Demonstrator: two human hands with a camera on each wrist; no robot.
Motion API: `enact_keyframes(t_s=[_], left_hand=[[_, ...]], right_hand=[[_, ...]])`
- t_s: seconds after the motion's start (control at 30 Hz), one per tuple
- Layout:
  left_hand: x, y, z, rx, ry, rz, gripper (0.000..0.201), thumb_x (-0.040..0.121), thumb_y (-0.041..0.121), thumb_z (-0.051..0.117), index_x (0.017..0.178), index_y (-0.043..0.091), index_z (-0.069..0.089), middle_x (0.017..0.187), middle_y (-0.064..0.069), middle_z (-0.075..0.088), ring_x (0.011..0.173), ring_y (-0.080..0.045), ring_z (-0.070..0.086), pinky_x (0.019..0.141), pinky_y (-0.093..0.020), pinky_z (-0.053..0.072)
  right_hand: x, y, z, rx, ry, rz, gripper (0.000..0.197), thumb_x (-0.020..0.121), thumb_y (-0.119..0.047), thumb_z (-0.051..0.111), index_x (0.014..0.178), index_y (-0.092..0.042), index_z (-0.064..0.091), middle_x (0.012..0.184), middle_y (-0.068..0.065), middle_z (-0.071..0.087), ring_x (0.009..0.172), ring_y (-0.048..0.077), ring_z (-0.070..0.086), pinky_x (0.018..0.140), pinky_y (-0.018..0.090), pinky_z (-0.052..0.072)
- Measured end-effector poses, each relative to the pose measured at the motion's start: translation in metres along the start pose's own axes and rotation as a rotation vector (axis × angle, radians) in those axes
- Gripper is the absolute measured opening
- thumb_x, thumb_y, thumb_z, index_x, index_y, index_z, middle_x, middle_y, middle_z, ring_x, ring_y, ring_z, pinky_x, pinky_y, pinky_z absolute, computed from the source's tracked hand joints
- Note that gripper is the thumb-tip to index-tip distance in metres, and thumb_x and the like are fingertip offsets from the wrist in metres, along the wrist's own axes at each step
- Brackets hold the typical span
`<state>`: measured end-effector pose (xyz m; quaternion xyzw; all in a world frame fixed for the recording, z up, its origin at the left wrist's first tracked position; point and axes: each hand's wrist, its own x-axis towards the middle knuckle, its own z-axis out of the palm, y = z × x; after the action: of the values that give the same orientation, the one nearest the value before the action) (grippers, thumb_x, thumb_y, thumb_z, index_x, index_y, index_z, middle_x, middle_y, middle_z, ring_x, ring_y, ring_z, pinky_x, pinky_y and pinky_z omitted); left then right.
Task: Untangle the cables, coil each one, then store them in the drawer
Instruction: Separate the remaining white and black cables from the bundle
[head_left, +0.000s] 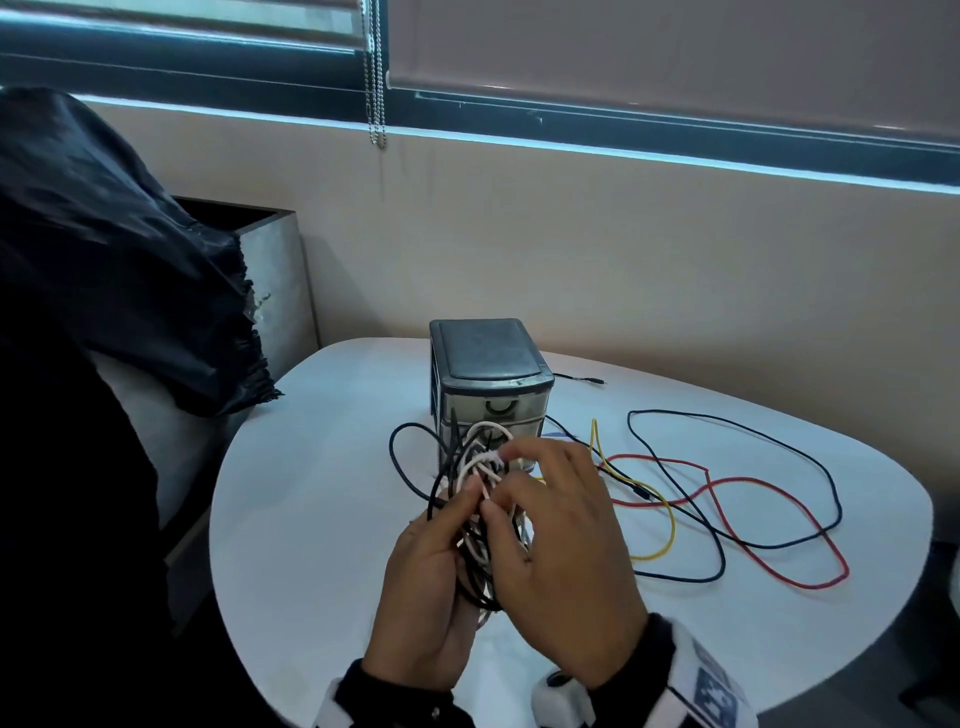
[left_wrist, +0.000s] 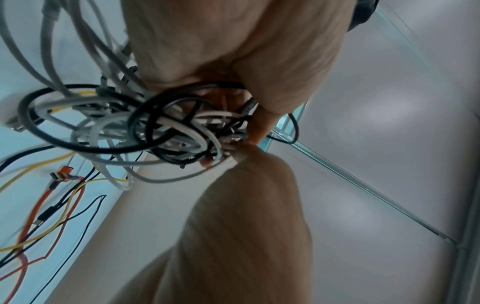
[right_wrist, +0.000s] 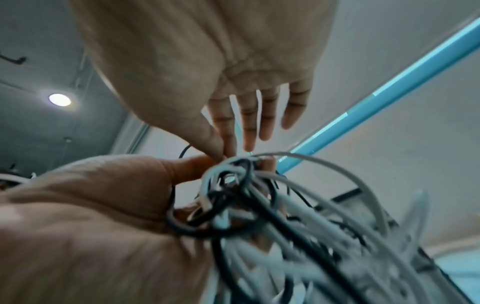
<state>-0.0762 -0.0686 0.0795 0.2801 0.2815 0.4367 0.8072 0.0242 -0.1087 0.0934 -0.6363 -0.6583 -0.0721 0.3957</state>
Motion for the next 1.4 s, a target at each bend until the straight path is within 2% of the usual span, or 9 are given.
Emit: enact_keyframes(t_s=[0.1, 0.2, 0.33, 0.57, 0.73, 0.87, 1.07, 1.23, 1.4], left_hand=[[0.007, 0.006, -0.007, -0.018, 0.043, 0.024, 0.035, 0.088, 0.029, 0.059, 0.106, 0.004, 0.076, 0.107, -0.017, 0.074, 0.091, -0.025, 0.073, 0.079, -0.037, 0.057], [0.011, 0.013, -0.012, 0.012, 0.021, 0.077, 0.029, 0.083, 0.026, 0.062, 0.098, 0.006, 0.078, 0.095, -0.014, 0.075, 0.076, -0.022, 0.072, 0.069, -0.033, 0.057], [0.01, 0.002, -0.005, 0.168, 0.034, 0.145, 0.032, 0.083, 0.02, 0.066, 0.111, 0.005, 0.074, 0.1, -0.018, 0.075, 0.085, -0.026, 0.068, 0.073, -0.034, 0.054], [0.013, 0.007, -0.005, 0.124, 0.256, 0.284, 0.013, 0.088, 0.013, 0.067, 0.093, 0.01, 0.078, 0.093, -0.013, 0.076, 0.084, -0.028, 0.068, 0.082, -0.043, 0.051], [0.011, 0.008, -0.002, 0.218, 0.164, 0.312, 0.037, 0.068, 0.014, 0.076, 0.104, 0.013, 0.077, 0.096, -0.012, 0.077, 0.085, -0.025, 0.07, 0.083, -0.041, 0.054], [0.02, 0.0, 0.001, 0.363, 0.173, 0.303, 0.047, 0.075, -0.007, 0.077, 0.114, 0.02, 0.071, 0.096, -0.003, 0.078, 0.083, -0.013, 0.072, 0.08, -0.029, 0.059], [0.04, 0.004, -0.027, 0.145, 0.311, 0.123, 0.023, 0.087, 0.0, 0.069, 0.104, -0.014, 0.066, 0.089, -0.027, 0.071, 0.068, -0.028, 0.067, 0.059, -0.033, 0.055], [0.036, 0.012, -0.02, 0.024, 0.255, 0.125, 0.011, 0.094, 0.009, 0.061, 0.097, -0.002, 0.065, 0.089, -0.023, 0.067, 0.068, -0.025, 0.067, 0.056, -0.03, 0.056], [0.036, 0.036, -0.017, -0.226, 0.173, 0.187, 0.02, 0.1, 0.011, 0.047, 0.096, 0.002, 0.064, 0.09, -0.015, 0.069, 0.078, -0.022, 0.07, 0.065, -0.032, 0.061]], right_hand=[[-0.002, 0.0, -0.007, 0.474, -0.185, 0.149, 0.014, 0.094, -0.019, 0.057, 0.08, -0.015, 0.059, 0.088, -0.006, 0.06, 0.086, 0.015, 0.056, 0.074, 0.025, 0.043], [0.001, -0.004, -0.019, 0.789, -0.315, 0.291, 0.019, 0.092, -0.024, 0.061, 0.082, -0.009, 0.062, 0.072, 0.008, 0.062, 0.064, 0.032, 0.053, 0.061, 0.043, 0.042], [0.014, -0.001, -0.021, 0.779, -0.225, 0.435, 0.036, 0.096, -0.034, 0.06, 0.078, -0.003, 0.065, 0.042, -0.004, 0.047, 0.039, 0.01, 0.039, 0.046, 0.021, 0.033], [0.01, -0.002, -0.04, 0.952, -0.295, 0.254, 0.019, 0.088, -0.016, 0.064, 0.075, -0.005, 0.073, 0.054, 0.001, 0.062, 0.052, 0.007, 0.054, 0.058, 0.014, 0.042], [0.035, -0.006, -0.039, 0.562, -0.339, 0.393, 0.035, 0.09, -0.036, 0.066, 0.072, -0.007, 0.071, 0.043, -0.009, 0.044, 0.042, 0.007, 0.037, 0.047, 0.02, 0.033], [0.046, -0.005, -0.038, 0.589, -0.341, 0.391, 0.036, 0.1, -0.021, 0.053, 0.072, -0.004, 0.065, 0.045, -0.012, 0.047, 0.04, 0.002, 0.04, 0.049, 0.018, 0.034], [0.024, -0.01, -0.059, 0.886, -0.552, 0.244, 0.017, 0.09, -0.016, 0.066, 0.073, -0.017, 0.068, 0.046, -0.01, 0.047, 0.041, 0.006, 0.039, 0.045, 0.016, 0.032], [0.032, 0.007, -0.056, 0.506, -0.616, 0.463, 0.03, 0.087, -0.044, 0.067, 0.084, -0.015, 0.065, 0.047, -0.006, 0.051, 0.04, 0.008, 0.042, 0.048, 0.021, 0.035], [0.018, 0.017, -0.047, 0.029, -0.7, 0.27, 0.023, 0.084, -0.058, 0.064, 0.07, -0.04, 0.066, 0.064, -0.018, 0.057, 0.061, -0.001, 0.051, 0.063, 0.024, 0.041]])
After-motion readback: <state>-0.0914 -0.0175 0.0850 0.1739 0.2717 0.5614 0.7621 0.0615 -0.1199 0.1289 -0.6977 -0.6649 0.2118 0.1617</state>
